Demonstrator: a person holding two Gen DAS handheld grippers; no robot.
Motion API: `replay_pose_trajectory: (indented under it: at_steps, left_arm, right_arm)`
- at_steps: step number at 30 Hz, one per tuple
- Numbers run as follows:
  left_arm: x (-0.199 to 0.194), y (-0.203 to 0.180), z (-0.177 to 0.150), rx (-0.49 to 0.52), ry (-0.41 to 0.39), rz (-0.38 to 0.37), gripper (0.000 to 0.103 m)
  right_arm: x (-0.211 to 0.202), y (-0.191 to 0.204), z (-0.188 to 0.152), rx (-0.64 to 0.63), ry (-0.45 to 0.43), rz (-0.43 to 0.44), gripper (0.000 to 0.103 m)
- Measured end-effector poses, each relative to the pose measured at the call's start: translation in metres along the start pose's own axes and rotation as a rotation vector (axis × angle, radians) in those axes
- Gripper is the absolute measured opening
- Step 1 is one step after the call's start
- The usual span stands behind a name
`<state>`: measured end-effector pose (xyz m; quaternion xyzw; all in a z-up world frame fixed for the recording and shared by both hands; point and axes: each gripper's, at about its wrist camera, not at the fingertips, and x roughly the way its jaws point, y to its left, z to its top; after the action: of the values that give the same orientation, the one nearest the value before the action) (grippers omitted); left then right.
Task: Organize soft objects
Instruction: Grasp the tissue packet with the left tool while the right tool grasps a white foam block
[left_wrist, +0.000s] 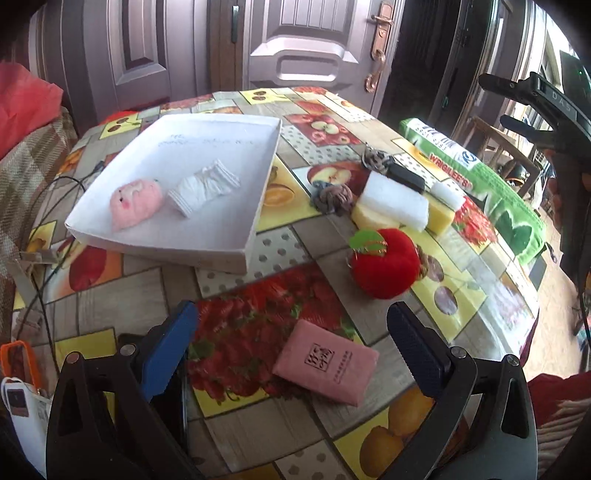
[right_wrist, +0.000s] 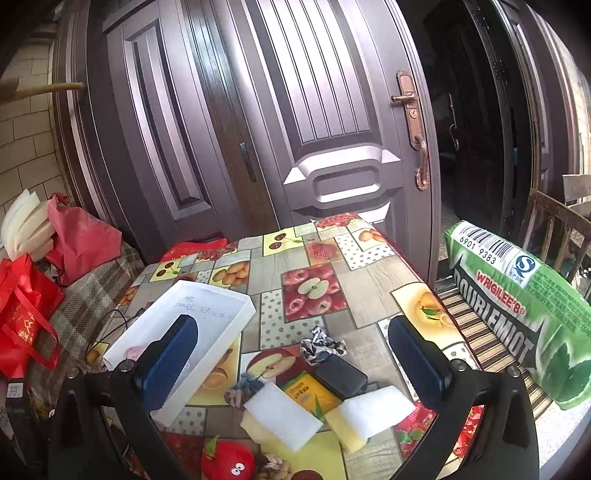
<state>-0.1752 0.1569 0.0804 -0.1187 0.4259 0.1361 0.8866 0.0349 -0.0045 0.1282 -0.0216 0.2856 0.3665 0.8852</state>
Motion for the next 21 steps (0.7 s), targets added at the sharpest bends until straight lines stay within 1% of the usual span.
replay_pose_trajectory:
  at_steps: [2,4,6,9,11,13,16,20,21]
  left_arm:
    - [0.007,-0.005,-0.01,0.012,0.031,-0.023,0.103]
    - [0.016,-0.01,-0.016,0.025,0.056,-0.02,0.103]
    - [0.023,-0.015,-0.022,0.03,0.078,-0.013,0.103]
    - [0.031,-0.02,-0.028,0.016,0.112,-0.021,0.103]
    - [0.035,-0.023,-0.032,0.021,0.129,-0.011,0.103]
    - [0.038,-0.023,-0.036,0.017,0.144,0.004,0.103]
    - [0.041,-0.023,-0.039,-0.005,0.154,0.011,0.103]
    - [0.047,-0.021,-0.041,-0.027,0.157,0.042,0.102]
    - [0.049,-0.02,-0.042,-0.037,0.161,0.047,0.098]
  right_arm:
    - [0.007,-0.007,-0.015,-0.024,0.065,-0.001,0.103]
    - [0.013,-0.014,-0.033,-0.039,0.116,-0.035,0.103]
    - [0.019,-0.026,-0.047,-0.022,0.15,-0.074,0.103]
    - [0.031,-0.047,-0.06,-0.007,0.233,-0.105,0.103]
    - [0.036,-0.054,-0.064,-0.037,0.259,-0.132,0.103]
    - [0.038,-0.061,-0.066,-0.047,0.264,-0.149,0.103]
    - [0.04,-0.072,-0.066,-0.015,0.278,-0.119,0.103]
    - [0.056,-0.064,-0.066,-0.092,0.303,-0.061,0.103]
    - [0.062,-0.062,-0.066,-0.107,0.31,-0.055,0.103]
